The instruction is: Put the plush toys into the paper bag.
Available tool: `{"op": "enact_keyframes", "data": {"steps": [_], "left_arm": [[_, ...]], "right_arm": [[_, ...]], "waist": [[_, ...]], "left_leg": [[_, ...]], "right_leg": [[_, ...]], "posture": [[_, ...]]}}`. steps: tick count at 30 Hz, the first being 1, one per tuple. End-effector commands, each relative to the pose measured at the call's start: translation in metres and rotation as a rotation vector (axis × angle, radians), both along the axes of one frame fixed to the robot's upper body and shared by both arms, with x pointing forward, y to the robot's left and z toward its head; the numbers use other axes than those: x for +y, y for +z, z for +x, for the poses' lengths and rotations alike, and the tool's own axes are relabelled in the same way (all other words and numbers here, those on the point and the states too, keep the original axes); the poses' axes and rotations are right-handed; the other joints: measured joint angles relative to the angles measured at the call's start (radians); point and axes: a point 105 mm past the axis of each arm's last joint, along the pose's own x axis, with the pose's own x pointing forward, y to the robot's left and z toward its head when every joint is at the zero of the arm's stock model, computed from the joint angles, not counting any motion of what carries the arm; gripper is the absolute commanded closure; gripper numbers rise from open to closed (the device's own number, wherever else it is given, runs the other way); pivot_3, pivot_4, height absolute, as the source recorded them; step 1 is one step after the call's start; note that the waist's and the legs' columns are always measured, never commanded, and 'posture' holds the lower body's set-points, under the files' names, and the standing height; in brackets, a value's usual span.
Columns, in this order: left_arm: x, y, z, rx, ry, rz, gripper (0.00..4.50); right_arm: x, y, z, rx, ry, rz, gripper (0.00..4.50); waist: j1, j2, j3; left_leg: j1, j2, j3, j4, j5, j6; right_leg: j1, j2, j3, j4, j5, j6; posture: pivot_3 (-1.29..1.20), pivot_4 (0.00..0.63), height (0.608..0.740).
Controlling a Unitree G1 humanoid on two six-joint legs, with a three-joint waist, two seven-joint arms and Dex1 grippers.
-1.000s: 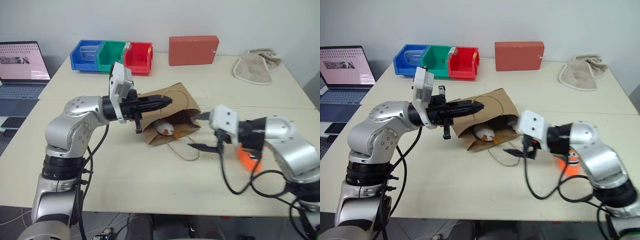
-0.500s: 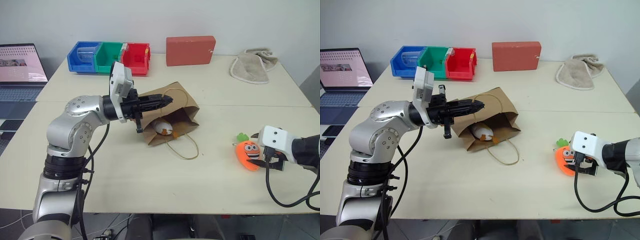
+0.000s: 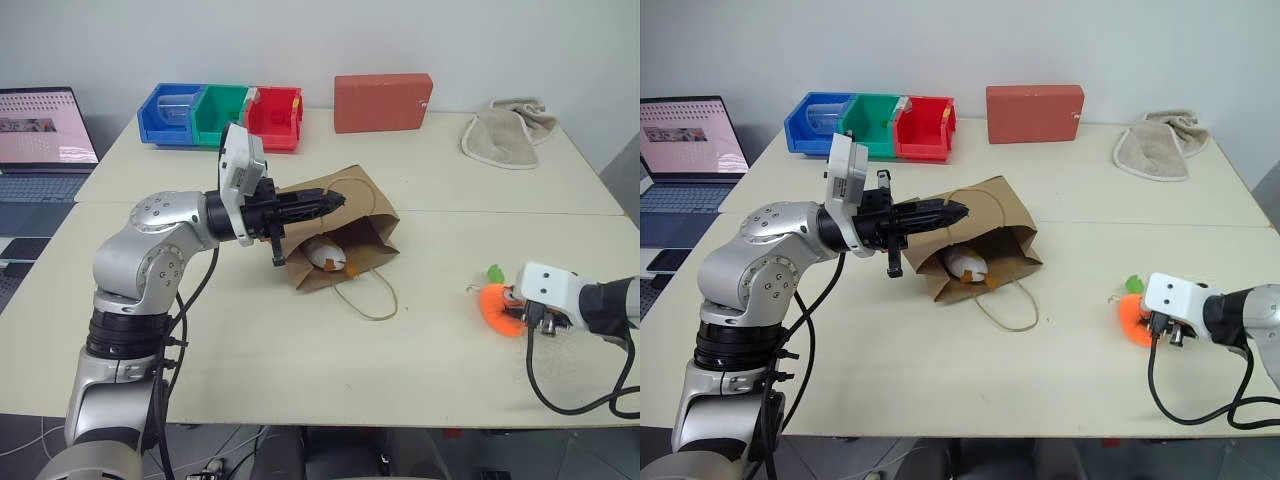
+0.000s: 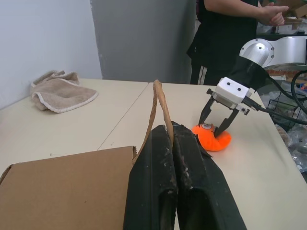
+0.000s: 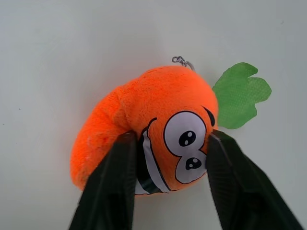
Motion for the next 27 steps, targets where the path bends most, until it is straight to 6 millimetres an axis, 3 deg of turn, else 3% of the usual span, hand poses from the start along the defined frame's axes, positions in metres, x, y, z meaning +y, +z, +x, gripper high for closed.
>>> {"op": "enact_keyframes", "data": {"steps": [1,3,8,12,18,27], "left_arm": [[0.002,0.009,-0.003,-0.049,0.003,-0.001,4.5],[0.002,0.009,-0.003,-0.05,0.004,-0.001,4.5],[0.004,0.012,-0.001,-0.054,0.008,-0.003,4.5],[0.002,0.016,-0.002,-0.063,0.001,-0.014,4.5],[0.001,0.019,-0.003,-0.071,-0.004,-0.02,4.5],[0.001,0.02,-0.007,-0.071,-0.014,-0.02,4.5]], "right_arm": [[0.0,0.004,0.003,-0.026,0.003,-0.006,4.01],[0.007,0.011,0.004,-0.039,0.02,0.029,4.47],[0.038,0.037,0.006,-0.082,0.113,0.119,4.47],[0.097,0.059,-0.004,-0.068,0.277,0.286,4.47],[0.147,0.066,-0.006,-0.033,0.361,0.456,4.47],[0.195,0.068,0.031,-0.153,0.325,0.546,4.47]], "waist": [[0.0,0.0,0.0],[-0.001,0.0,0.0],[-0.005,0.0,0.0],[-0.006,0.0,0.0],[0.002,0.0,0.0],[0.002,0.0,0.0]], "left_leg": [[0.0,0.0,0.0,0.0,0.0,0.0],[0.001,0.0,0.0,0.0,0.0,0.0],[0.001,0.0,0.0,0.0,0.0,0.0],[0.001,0.0,-0.001,-0.001,0.0,0.0],[-0.001,0.0,-0.003,-0.001,0.0,0.0],[-0.001,0.0,-0.003,-0.002,0.0,0.0]], "right_leg": [[0.0,0.0,0.0,0.0,0.0,0.0],[0.0,0.0,0.0,0.0,0.0,0.0],[0.0,0.0,0.0,0.001,0.0,0.0],[0.0,0.001,-0.001,0.001,0.002,0.004],[0.0,0.0,-0.002,0.0,0.003,0.004],[-0.001,0.001,-0.003,0.0,0.003,0.004]], "posture": [[0.0,0.15,0.74],[0.0,0.15,0.74],[0.0,0.15,0.74],[0.0,0.15,0.74],[0.0,0.15,0.74],[0.0,0.15,0.74]]}}
